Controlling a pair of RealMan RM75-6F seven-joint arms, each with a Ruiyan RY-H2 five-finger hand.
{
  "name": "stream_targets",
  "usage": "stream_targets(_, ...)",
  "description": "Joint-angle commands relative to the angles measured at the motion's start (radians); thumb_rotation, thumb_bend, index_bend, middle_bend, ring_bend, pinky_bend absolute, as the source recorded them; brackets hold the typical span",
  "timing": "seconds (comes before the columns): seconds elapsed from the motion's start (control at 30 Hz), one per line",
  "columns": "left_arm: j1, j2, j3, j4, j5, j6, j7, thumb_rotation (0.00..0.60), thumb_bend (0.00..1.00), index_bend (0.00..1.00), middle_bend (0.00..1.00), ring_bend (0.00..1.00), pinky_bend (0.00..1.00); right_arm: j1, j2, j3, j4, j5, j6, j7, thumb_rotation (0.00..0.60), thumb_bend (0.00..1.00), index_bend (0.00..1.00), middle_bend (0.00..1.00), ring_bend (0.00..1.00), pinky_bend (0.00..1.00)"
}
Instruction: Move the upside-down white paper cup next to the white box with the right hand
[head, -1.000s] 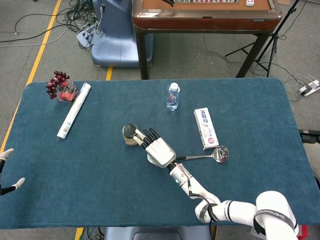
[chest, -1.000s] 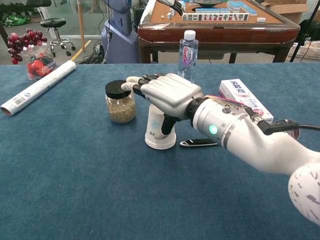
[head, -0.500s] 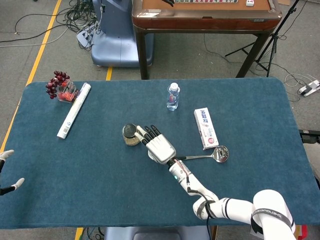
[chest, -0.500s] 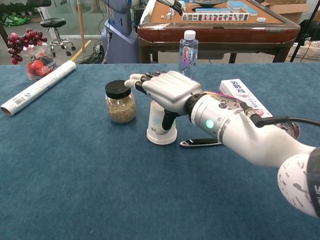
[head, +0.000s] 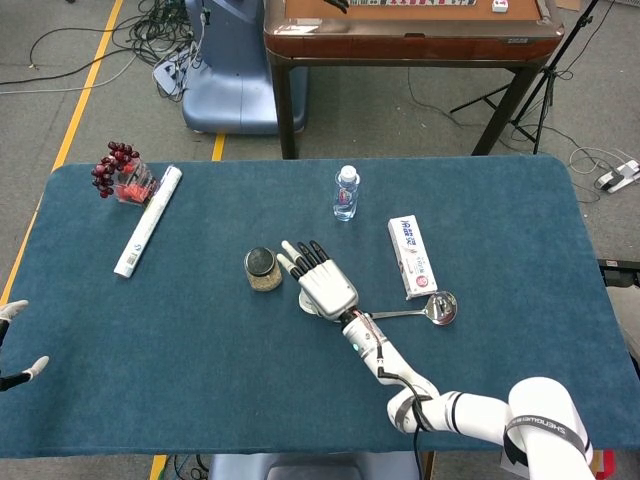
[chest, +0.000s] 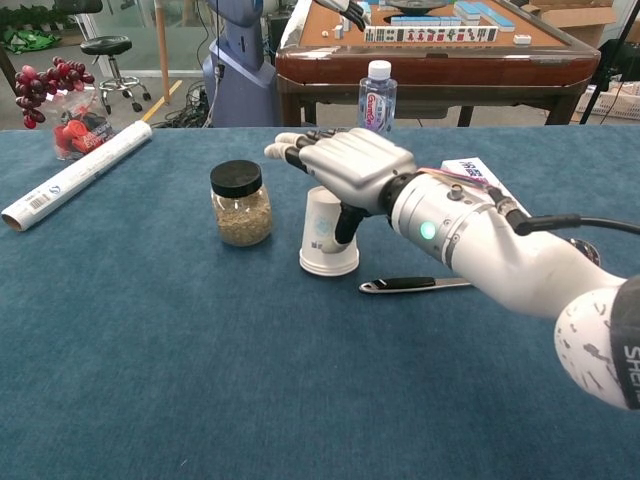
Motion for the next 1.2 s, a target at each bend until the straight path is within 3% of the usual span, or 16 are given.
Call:
stream_targets(0.03,0.0,0.0,0.0,0.0,0.0,0.0,0.0,0.6,0.06,0.19,0.22,0.29,0.59,0.003,-0.001,0.005,0.006,0.006,0.005,-0.002,0.6,0.0,0.0,0.0,0.0,0.09)
stream_targets(0.27,0.001,0.001,0.0,0.0,0.001,0.0,-0.002,0.6,0.06,0.19,0.22,0.29,0.59,0.008,-0.004,0.011,0.021,0.024,0.016,-0.016,0.6,0.0,0.0,0.0,0.0,0.09)
stream_targets(0.47,-0.001,0.0,0.0,0.0,-0.002,-0.003,0.0,0.6,0.06,0.19,0.22,0.29,0.59,0.001,0.01,-0.017,-0.013,0.007,0.022,-0.016,0.6,0.0,0.0,0.0,0.0,0.09)
stream_targets(0.87,-0.002,-0.001,0.0,-0.001,-0.006,-0.008,0.01,0.6,0.06,0.19,0.22,0.29,0.59,-0.055,0.128,-0.094,-0.224,-0.067,0.101,-0.093,0.6,0.0,0.0,0.01,0.0,0.1)
stream_targets(1.0,-0.003,-0.003,0.0,-0.001,-0.008,-0.011,0.015,0.6,0.06,0.19,0.22,0.29,0.59,-0.069,0.15,-0.115,-0.269,-0.091,0.141,-0.181,0.6,0.0,0.0,0.12,0.05,0.18)
stream_targets(1.2,-0.004,-0.006,0.001,0.003,-0.003,-0.008,0.015,0.6,0.06,0.19,0.22,0.29,0.59,-0.079,0.169,-0.126,-0.309,-0.122,0.178,-0.264,0.6,0.02,0.03,0.4,0.35,0.44)
